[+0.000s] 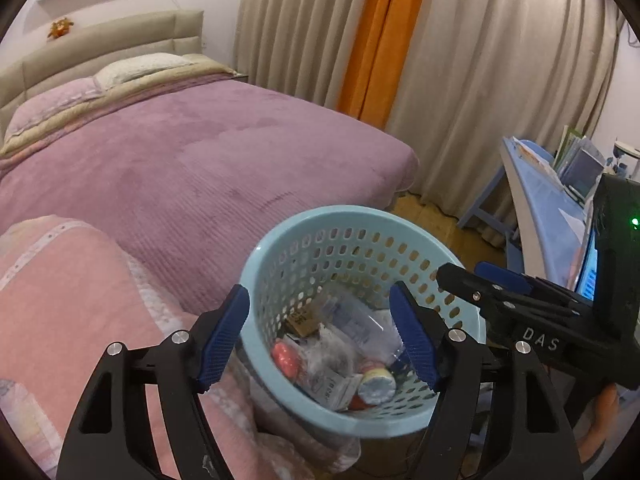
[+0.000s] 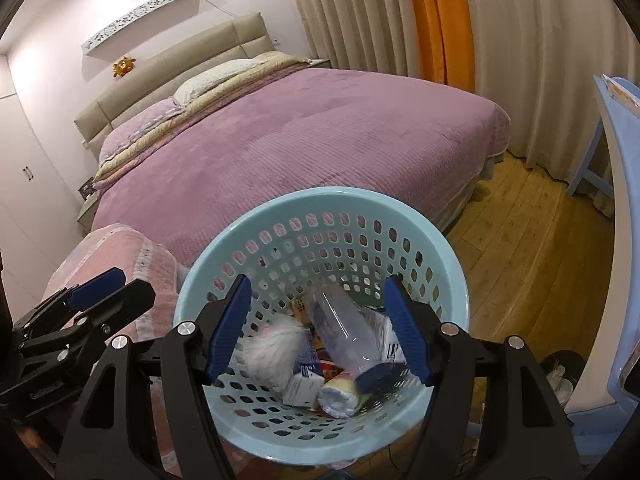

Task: Collect trash

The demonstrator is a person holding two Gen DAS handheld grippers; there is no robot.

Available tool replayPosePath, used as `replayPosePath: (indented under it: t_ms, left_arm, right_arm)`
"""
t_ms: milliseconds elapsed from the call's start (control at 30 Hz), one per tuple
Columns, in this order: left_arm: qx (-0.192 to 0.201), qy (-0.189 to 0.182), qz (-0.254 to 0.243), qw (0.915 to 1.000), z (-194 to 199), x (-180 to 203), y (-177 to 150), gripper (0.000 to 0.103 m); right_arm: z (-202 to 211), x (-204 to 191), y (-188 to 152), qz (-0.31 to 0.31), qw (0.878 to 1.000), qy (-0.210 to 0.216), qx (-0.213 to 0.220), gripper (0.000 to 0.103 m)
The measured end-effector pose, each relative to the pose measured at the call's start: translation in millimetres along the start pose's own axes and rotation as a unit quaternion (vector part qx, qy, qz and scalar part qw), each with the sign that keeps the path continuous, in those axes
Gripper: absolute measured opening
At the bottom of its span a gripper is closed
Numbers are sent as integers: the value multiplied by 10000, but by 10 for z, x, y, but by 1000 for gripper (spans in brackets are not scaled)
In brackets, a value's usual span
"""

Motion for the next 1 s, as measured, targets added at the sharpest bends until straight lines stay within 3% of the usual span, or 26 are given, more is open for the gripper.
replayPosePath:
  t_ms: [133,300,600,733,900,1000]
  left_arm:
    - [258,193,50,9995,241,-81,-84,79]
    - [516,318,186,9980,574,-204,-203,82]
    - [1066,717,753,9888,1136,-583,-536,88]
    - [1213,1198,920,9811,1277,-792,-738,88]
    - [1767,1765,784,9651,1420,-907,-945,92]
    - [1765,1847,771,9637,1391,-942,-1013,92]
  right_arm:
    - [78,-172,-30,167,9998,-14,95,65]
    - [208,-405,-54,379,9989,-64,265,65]
    - [479,-775,-240,732,9947,-228,683,65]
    - [576,-959,-347,846,9917,-302,920,65]
    - [675,-1119,-463,973,9867,-332,1255,65]
    - [732,-1193,-520,1033,9829,-356,1483,65]
Point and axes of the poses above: each gripper's, at about its wrist camera, not at the fingertips, and z roughly against the way its jaws point, x to its right, y to its top, the point moved 4 cm from there along -z, roughly the way its jaws point, and after that the axes turned 8 degrees about -x, right-handed, at the moved point
